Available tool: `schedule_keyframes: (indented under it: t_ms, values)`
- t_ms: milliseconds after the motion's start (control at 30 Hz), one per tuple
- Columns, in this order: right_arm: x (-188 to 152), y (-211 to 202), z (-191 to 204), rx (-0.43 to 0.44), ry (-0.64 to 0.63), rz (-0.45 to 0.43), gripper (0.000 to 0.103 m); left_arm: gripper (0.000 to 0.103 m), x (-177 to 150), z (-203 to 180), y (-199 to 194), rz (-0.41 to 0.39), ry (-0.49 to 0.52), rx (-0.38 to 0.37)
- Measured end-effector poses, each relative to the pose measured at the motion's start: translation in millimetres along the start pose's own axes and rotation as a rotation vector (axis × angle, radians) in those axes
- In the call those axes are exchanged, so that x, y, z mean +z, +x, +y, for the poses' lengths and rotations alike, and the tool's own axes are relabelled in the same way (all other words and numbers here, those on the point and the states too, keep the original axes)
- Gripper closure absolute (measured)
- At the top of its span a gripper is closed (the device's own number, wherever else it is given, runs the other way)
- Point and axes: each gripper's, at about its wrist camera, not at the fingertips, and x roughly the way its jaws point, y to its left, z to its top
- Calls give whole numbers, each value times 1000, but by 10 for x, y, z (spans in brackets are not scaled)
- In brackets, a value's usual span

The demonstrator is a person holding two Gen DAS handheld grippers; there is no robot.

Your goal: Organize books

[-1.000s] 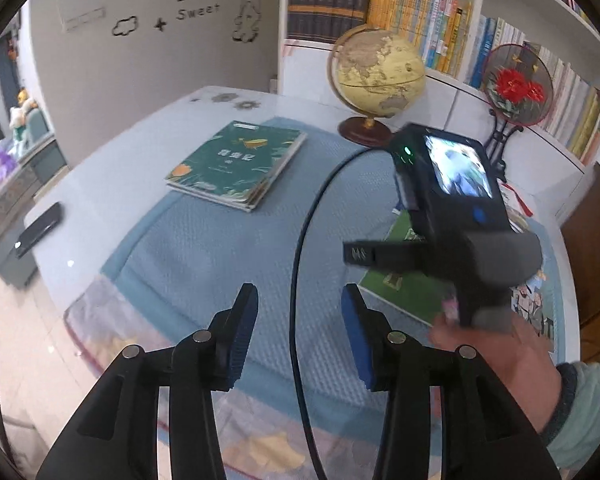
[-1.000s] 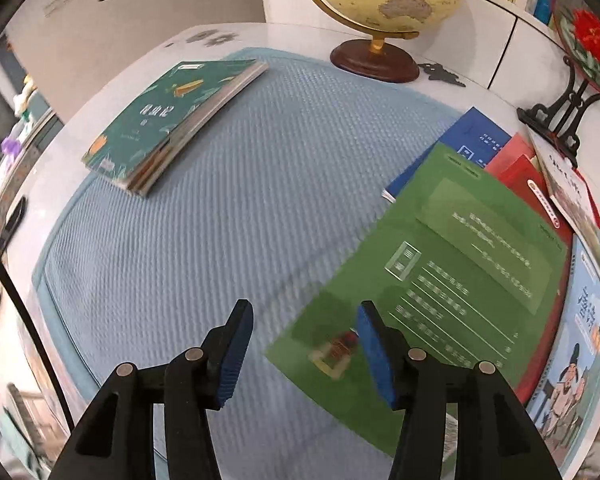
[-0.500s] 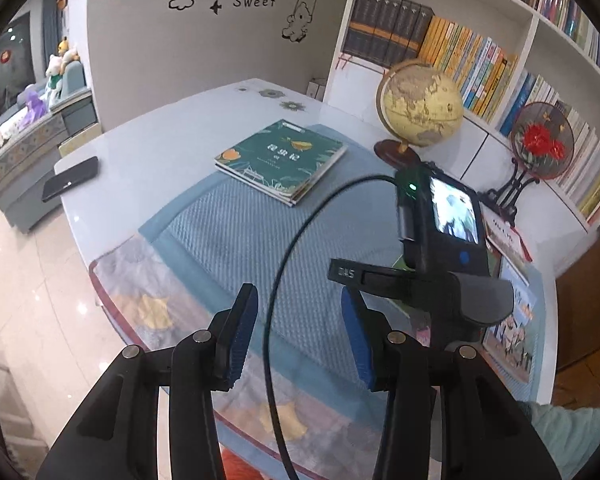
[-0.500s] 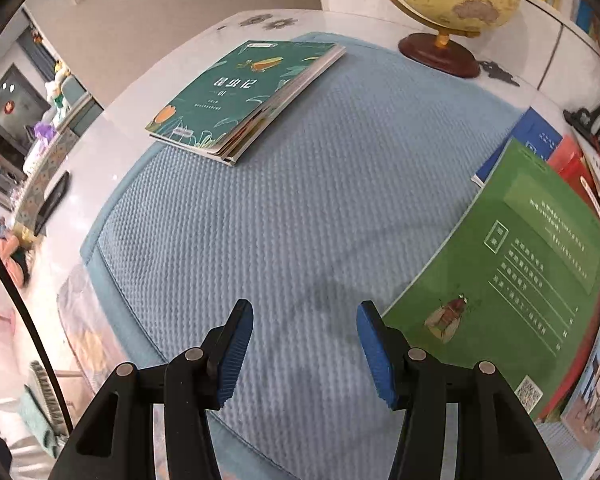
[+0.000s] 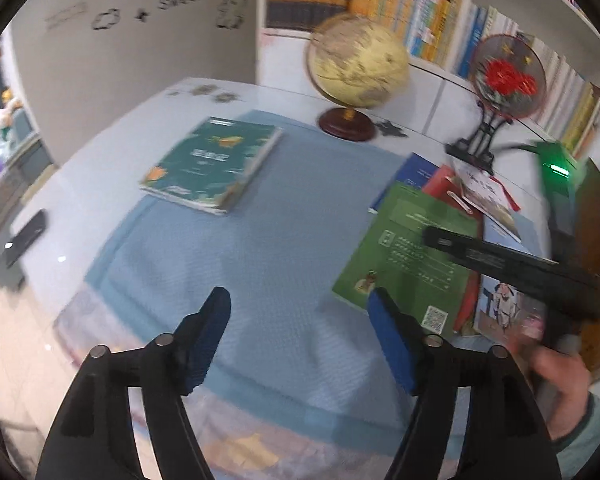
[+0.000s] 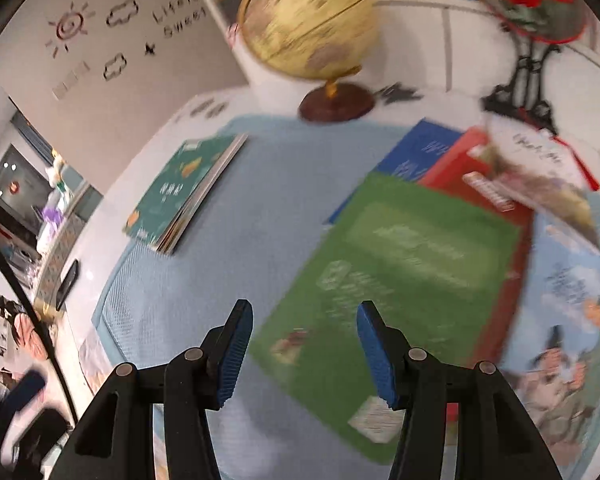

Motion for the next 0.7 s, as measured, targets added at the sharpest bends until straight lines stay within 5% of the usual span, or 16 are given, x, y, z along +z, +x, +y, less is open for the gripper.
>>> schedule_keyframes:
  t_ms: [167, 400, 533, 567, 633, 700]
  values:
    - [-125, -281, -547, -90, 30, -41, 49, 35, 235, -84, 630, 123, 59, -136]
    - [-224, -352, -1081, -154, 250, -33, 49, 41, 743, -380, 1297, 218, 154, -312]
    - [-277, -262, -1034, -129, 309, -27, 49, 42, 889, -576, 1760, 284, 255, -343]
    - [-291, -227, -993, -112, 313, -21, 49, 52, 897, -578, 1840, 299, 260, -353]
    - [-331, -98, -849, -93, 313, 4, 66, 61, 884, -567, 2003, 342, 259, -387]
    - [-384, 77, -685, -116, 289, 44, 70, 63, 847, -570, 2126, 375, 271, -403]
